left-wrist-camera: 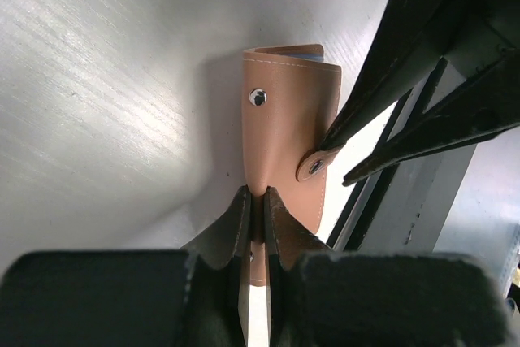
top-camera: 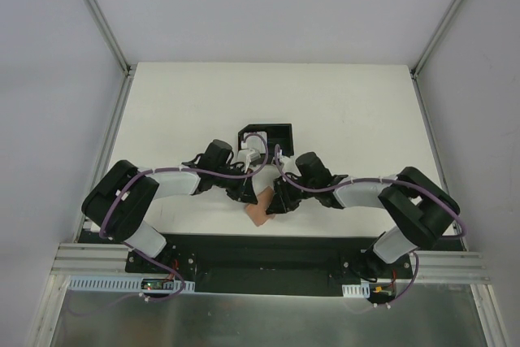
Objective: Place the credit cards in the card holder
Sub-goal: Open the card holder at the center of the board.
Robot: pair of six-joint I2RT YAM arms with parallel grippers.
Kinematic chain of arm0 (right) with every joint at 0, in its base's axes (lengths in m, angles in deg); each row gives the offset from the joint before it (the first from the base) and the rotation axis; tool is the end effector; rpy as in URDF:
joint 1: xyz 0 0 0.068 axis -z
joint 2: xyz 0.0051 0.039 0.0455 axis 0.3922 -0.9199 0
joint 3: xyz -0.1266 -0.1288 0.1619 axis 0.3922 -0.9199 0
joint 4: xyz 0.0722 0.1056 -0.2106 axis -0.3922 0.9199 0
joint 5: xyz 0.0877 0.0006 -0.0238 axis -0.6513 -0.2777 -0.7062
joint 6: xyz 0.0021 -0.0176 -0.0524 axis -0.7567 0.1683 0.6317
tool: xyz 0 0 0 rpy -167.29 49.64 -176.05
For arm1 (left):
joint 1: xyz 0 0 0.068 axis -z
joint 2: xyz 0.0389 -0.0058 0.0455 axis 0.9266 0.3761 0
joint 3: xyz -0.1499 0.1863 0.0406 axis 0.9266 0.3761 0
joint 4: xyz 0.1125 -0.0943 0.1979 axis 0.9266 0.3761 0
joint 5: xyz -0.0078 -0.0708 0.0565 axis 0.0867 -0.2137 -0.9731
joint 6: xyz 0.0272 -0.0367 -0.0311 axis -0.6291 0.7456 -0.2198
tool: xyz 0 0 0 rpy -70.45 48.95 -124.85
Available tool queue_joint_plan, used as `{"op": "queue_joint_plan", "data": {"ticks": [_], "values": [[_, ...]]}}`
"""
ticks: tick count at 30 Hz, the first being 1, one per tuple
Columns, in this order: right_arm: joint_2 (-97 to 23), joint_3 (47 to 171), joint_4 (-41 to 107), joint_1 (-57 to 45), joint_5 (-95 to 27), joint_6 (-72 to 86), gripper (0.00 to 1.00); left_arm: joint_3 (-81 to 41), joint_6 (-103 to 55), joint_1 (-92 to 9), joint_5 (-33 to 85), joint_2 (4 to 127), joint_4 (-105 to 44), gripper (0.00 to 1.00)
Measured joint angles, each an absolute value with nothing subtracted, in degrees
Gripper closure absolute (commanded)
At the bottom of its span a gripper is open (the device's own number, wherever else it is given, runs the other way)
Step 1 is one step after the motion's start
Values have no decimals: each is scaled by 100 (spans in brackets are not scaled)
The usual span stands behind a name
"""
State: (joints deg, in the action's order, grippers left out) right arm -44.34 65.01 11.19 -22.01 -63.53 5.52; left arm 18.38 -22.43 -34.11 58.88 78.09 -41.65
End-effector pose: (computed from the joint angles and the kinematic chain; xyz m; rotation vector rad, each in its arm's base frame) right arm 0.1772 0.2097 0.1263 -1.0913 2.0441 1.2038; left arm 0.2115 -0.1715 0.1271 0.8203 2.2407 -1.2331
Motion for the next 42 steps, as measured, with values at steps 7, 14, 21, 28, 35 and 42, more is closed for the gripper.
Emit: {"op": "queue_joint_plan", "data": {"ticks": [7, 14, 21, 28, 35, 42], "values": [[-4771, 6644, 1143, -2205, -6611, 600, 94, 1838, -2125, -3413, 5792, 7813, -4123, 100], [-4740, 6624, 1108, -2229, -6550, 737, 99, 1838, -1832, -3398, 5526, 7813, -4097, 100], [-4594, 6512, 997, -2496, -6922, 989, 99, 1838, -1258, -3371, 5001, 7888, -4125, 100], [-4209, 6165, 1001, -2610, -6710, 932, 61, 1934, -1028, -3376, 4835, 7789, -4230, 100], [-3164, 5629, 1213, -2476, -5494, 84, 45, 2846, -543, -3308, 4140, 6856, -4822, 100], [-2795, 5568, 1362, -2413, -4419, -1009, 35, 3195, 1, -2663, 3189, 6288, -5052, 100]]}}
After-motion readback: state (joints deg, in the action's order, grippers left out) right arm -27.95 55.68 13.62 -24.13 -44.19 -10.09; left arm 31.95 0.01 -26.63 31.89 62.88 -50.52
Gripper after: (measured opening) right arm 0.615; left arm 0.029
